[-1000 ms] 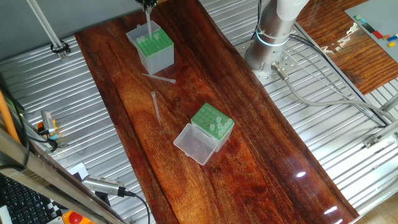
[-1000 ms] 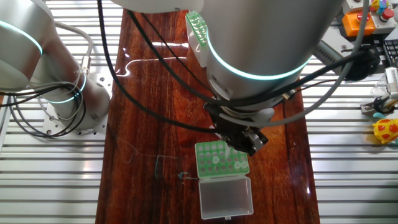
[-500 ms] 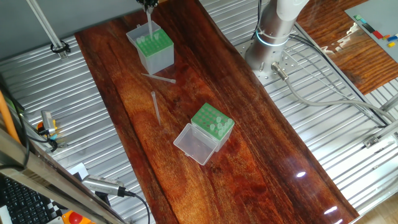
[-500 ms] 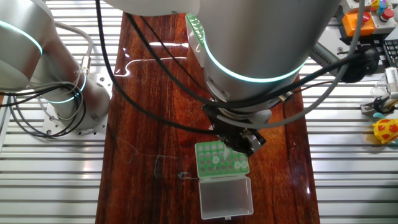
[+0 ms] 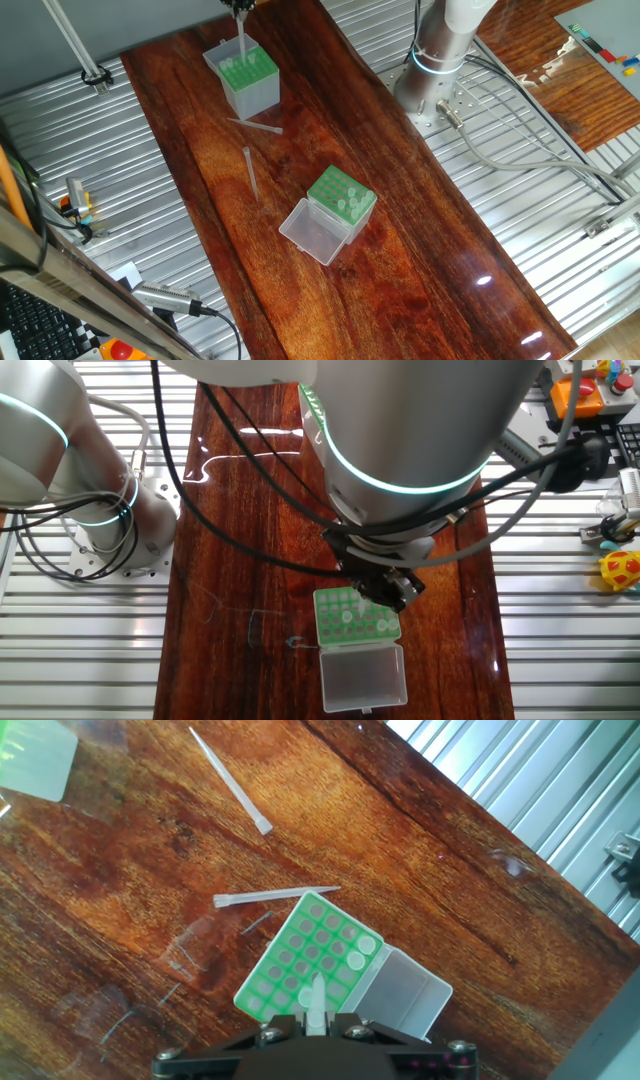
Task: Transfer all large pipette tips from one holder to another
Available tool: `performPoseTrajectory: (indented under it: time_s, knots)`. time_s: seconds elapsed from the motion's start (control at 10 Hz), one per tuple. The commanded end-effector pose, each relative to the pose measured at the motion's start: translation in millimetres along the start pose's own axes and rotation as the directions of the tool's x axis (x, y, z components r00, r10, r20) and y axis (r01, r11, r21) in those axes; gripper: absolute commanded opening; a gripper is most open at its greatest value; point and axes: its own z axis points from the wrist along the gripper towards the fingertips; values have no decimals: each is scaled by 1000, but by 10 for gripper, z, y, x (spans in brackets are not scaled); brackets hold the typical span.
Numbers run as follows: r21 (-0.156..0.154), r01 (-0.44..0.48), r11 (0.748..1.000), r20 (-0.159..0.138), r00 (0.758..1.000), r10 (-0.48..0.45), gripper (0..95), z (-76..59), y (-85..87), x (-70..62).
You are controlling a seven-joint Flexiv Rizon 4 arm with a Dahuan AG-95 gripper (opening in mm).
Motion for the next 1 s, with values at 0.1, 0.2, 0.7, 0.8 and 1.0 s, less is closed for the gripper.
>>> performPoseTrajectory:
  time_s: [0.1, 0.2, 0.7, 0.8, 1.0]
  knots:
    - [-2, 4, 1000, -5, 1000, -4, 0, 12, -3, -8]
    - [-2, 4, 1000, -6, 1000, -4, 0, 22, -5, -10]
    - [-15, 4, 1000, -14, 1000, -5, 0, -19, 3, -5]
    - [-14, 4, 1000, -15, 1000, -4, 0, -15, 3, -5]
    - [-11, 4, 1000, -14, 1000, -4, 0, 26, -3, -5]
